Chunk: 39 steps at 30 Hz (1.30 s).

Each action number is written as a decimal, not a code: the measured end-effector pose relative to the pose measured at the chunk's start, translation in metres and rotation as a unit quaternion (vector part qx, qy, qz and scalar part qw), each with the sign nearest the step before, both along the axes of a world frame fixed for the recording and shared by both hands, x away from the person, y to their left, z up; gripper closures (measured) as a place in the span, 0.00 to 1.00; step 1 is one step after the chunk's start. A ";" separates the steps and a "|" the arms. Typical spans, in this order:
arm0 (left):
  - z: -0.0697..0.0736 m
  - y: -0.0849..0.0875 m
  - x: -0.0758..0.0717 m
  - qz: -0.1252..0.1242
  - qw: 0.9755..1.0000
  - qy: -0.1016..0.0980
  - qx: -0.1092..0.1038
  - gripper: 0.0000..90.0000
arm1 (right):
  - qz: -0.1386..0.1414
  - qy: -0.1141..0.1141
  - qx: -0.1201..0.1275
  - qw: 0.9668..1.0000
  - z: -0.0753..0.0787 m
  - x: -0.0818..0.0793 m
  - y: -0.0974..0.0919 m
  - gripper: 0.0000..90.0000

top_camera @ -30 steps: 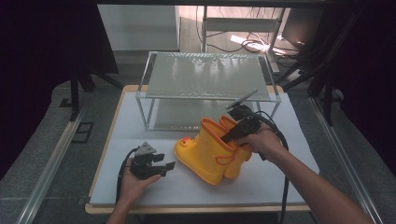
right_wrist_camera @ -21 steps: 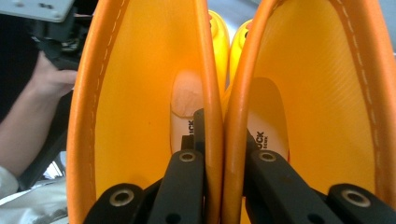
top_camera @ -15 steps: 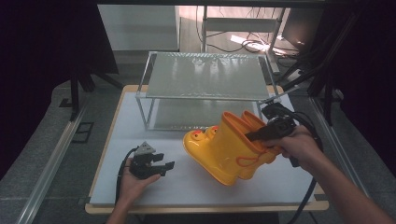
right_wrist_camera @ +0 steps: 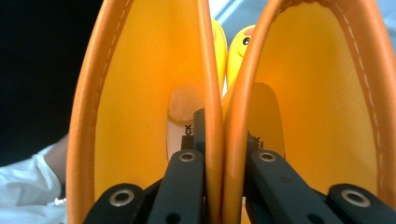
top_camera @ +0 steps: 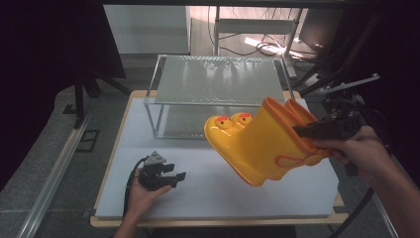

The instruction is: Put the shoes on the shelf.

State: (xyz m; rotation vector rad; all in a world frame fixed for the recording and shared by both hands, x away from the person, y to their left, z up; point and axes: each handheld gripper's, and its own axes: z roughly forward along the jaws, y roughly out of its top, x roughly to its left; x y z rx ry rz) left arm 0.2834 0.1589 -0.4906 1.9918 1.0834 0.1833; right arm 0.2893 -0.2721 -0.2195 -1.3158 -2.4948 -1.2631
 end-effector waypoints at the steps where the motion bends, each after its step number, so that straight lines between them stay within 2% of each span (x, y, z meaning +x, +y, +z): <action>1: 0.000 0.000 0.000 0.000 1.000 0.000 0.000 0.44 | -0.003 -0.007 0.010 1.000 0.007 0.000 -0.004 0.96; 3: 0.000 -0.001 0.000 -0.001 1.000 0.000 0.000 0.44 | -0.011 -0.016 0.024 1.000 0.017 0.002 -0.009 0.96; 7: -0.001 -0.001 0.000 -0.002 1.000 0.001 0.001 0.44 | -0.026 -0.029 0.037 0.999 0.033 0.016 -0.015 0.96; 12: -0.001 0.000 0.001 0.000 1.000 0.001 -0.002 0.44 | -0.045 -0.041 0.031 0.998 0.046 0.040 -0.014 0.96; 18: -0.002 -0.001 0.001 -0.005 1.000 0.003 -0.001 0.44 | -0.068 -0.046 0.021 0.996 0.060 0.081 -0.003 0.96; 27: 0.000 0.000 0.000 -0.009 1.000 0.000 -0.007 0.44 | -0.099 -0.034 0.022 0.994 0.061 0.150 0.020 0.96; 31: -0.001 -0.002 0.000 -0.014 1.000 0.001 -0.004 0.44 | -0.119 -0.028 0.009 0.992 0.057 0.179 0.027 0.96; 35: -0.001 -0.003 -0.001 -0.015 1.000 0.000 -0.004 0.44 | -0.135 -0.030 -0.013 0.990 0.057 0.199 0.035 0.96; 39: 0.001 -0.001 -0.001 -0.013 1.000 -0.003 -0.005 0.44 | -0.149 -0.020 -0.016 0.989 0.052 0.217 0.040 0.96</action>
